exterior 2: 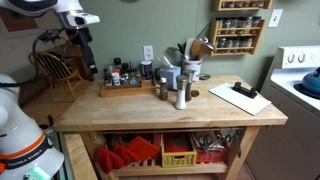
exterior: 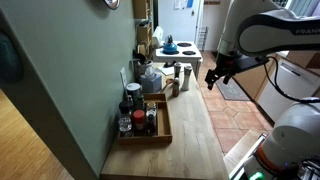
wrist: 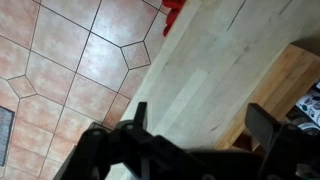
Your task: Place the black topped sauce bottle in the middle of the table
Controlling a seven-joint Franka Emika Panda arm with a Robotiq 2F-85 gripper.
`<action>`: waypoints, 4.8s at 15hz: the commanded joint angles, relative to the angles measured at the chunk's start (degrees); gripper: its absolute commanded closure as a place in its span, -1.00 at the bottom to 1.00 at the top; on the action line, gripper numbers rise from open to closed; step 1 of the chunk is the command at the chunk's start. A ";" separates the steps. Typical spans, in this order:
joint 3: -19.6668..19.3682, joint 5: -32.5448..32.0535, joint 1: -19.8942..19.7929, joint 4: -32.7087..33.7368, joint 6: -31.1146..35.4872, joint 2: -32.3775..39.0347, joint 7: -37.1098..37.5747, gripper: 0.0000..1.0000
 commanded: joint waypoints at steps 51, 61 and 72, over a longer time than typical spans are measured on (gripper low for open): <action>19.52 8.38 11.49 31.26 9.45 47.41 53.17 -1.00; 14.22 7.26 14.18 31.13 15.18 54.70 51.68 -1.00; 11.43 8.03 15.19 31.21 16.86 56.88 50.52 -0.55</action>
